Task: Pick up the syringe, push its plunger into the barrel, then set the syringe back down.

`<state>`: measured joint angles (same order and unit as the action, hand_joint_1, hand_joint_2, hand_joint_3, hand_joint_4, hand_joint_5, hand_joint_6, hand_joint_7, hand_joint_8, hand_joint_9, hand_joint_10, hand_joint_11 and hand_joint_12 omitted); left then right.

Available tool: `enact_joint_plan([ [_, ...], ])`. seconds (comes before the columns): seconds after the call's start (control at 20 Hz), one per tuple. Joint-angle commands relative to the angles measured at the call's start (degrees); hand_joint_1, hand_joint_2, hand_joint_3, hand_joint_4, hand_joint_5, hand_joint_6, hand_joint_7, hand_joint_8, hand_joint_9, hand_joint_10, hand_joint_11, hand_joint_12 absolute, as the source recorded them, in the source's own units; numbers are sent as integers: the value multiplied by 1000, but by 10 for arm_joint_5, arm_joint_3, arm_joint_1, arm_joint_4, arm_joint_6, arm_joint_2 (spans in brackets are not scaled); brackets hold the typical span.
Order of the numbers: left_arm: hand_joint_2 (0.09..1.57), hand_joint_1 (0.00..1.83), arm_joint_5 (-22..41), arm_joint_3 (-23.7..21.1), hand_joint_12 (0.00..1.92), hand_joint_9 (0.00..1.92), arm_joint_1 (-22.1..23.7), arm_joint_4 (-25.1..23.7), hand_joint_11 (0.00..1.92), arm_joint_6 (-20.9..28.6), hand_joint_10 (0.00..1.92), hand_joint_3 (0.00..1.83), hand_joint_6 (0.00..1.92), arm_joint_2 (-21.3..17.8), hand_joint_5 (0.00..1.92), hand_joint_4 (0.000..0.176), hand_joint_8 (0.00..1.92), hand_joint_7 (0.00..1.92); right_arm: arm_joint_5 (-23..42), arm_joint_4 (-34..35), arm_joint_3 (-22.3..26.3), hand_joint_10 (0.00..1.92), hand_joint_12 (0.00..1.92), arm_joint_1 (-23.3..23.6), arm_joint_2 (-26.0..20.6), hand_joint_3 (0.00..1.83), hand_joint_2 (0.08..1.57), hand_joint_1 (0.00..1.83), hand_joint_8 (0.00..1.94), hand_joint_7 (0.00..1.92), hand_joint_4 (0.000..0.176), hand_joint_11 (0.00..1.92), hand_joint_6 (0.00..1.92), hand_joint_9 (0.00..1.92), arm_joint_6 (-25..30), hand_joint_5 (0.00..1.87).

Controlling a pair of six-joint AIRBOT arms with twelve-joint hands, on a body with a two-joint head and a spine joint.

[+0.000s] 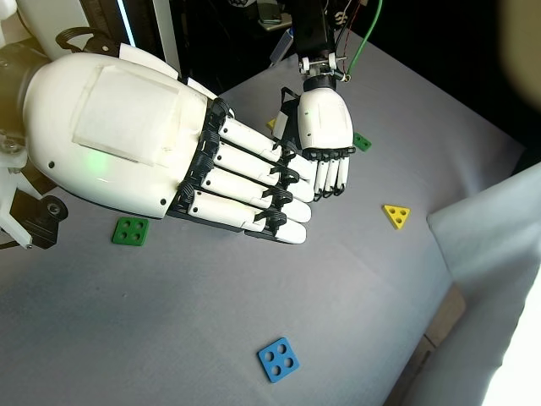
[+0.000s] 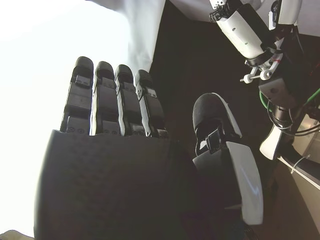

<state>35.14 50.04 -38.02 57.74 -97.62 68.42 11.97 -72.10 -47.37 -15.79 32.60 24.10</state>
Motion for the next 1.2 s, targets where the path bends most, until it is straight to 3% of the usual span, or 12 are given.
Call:
enact_joint_plan([
  [0.0,993,724,35,1,880,298,5,-27,3,2,70,0,12,3,297,0,9,322,22,13,1,2,135,7,-1,0,1405,0,3,79,0,0,4,50,1,110],
  [0.1,993,724,35,1,880,298,4,-28,3,2,70,0,12,3,297,0,9,322,23,13,1,2,135,7,-1,0,1405,0,3,79,0,0,4,50,1,110],
  [0.15,913,507,35,1,577,169,4,-28,0,3,17,0,6,3,127,0,12,150,23,13,1,3,136,7,-1,0,1404,0,3,81,0,0,4,52,1,110],
  [0.2,913,507,35,1,577,169,4,-32,0,6,17,0,6,3,127,0,12,150,23,13,1,3,136,7,-1,0,1404,0,3,81,0,0,4,52,1,110],
  [0.25,812,276,35,2,341,68,5,-40,0,14,2,0,1,3,44,0,2,55,23,13,1,4,158,7,-1,0,1398,0,3,90,0,0,3,63,1,118],
  [0.5,805,198,34,4,182,14,16,-85,0,51,0,0,0,-5,5,0,0,7,43,12,1,4,133,7,-1,0,1400,0,2,83,0,0,1,55,-1,112],
  [0.65,798,140,15,4,99,0,32,-118,0,76,0,0,0,-22,0,0,0,0,98,12,1,1,136,9,-1,0,1399,0,1,81,0,0,1,51,-42,112],
  [0.95,812,106,-70,1,60,0,91,-321,9,250,0,5,0,-85,0,0,0,0,190,-32,1,0,159,27,-5,0,1401,0,0,84,0,0,0,62,-148,108],
  [1.0,814,151,-93,0,76,14,107,-377,34,295,5,5,5,-101,14,0,6,17,197,-34,1,1,143,28,-6,0,1403,0,0,83,0,0,0,56,-156,109],
  [1.05,877,186,-109,0,351,107,119,-434,6,345,7,4,10,-114,112,0,20,107,197,-38,1,5,168,30,-6,1,1405,0,4,103,0,0,6,70,-157,131],
  [1.1,965,316,-124,-1,655,297,134,-517,18,425,22,0,19,-130,337,0,5,345,197,-45,1,20,399,35,-6,1,1408,0,11,247,0,0,7,199,-157,231],
  [1.15,1058,452,-132,-4,940,550,143,-568,153,464,159,3,99,-140,577,0,121,606,197,-48,1,118,940,38,-6,0,1434,0,59,532,0,0,38,447,-158,443],
])
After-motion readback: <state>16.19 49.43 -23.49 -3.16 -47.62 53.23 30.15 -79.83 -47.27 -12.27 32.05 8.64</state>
